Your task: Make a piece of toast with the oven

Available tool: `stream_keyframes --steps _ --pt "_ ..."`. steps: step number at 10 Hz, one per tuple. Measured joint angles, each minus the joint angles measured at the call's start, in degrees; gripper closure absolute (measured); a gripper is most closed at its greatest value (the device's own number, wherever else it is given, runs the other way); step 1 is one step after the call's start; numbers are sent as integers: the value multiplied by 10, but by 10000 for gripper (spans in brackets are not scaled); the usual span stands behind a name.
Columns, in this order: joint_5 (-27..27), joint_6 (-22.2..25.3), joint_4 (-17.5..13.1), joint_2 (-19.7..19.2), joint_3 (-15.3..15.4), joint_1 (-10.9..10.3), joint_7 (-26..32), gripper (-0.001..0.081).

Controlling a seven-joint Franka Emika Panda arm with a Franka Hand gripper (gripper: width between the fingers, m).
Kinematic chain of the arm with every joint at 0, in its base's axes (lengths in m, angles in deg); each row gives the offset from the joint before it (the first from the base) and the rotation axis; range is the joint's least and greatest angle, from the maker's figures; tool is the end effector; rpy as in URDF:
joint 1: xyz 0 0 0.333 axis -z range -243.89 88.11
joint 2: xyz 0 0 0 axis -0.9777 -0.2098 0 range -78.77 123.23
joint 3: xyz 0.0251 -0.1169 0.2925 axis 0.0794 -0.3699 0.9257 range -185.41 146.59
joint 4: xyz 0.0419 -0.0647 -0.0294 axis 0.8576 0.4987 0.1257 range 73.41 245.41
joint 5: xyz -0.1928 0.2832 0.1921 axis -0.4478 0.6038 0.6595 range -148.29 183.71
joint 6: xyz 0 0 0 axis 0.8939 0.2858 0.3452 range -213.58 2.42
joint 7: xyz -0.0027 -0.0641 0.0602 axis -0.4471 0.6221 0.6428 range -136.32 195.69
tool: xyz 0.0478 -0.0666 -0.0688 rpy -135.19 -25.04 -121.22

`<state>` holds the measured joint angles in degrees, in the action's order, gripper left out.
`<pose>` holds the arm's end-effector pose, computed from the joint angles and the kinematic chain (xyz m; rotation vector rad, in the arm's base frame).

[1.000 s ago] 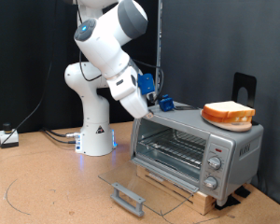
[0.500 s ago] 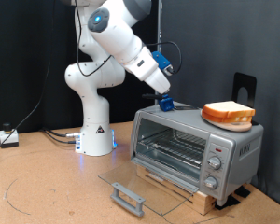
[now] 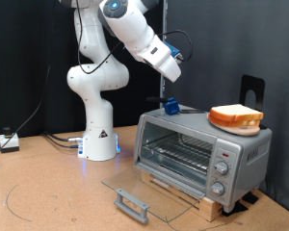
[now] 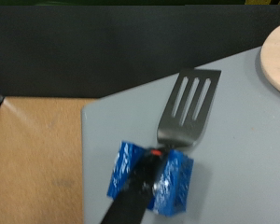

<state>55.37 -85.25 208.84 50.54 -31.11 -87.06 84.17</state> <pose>0.3573 0.0473 0.4798 -2.0825 -0.9296 0.0336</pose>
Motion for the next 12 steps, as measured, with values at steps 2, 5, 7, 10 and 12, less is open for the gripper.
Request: stream_keyframes --steps 2,5,7,10,12 --pt "6 -21 18 15 24 0 -45 -1" --pt "25 -147 86 101 96 -1 -87 -1" --pt "45 -198 129 171 123 0 -102 -1" --pt "69 -234 149 179 124 1 -99 -1" --pt "88 -274 191 231 113 6 -73 -1"
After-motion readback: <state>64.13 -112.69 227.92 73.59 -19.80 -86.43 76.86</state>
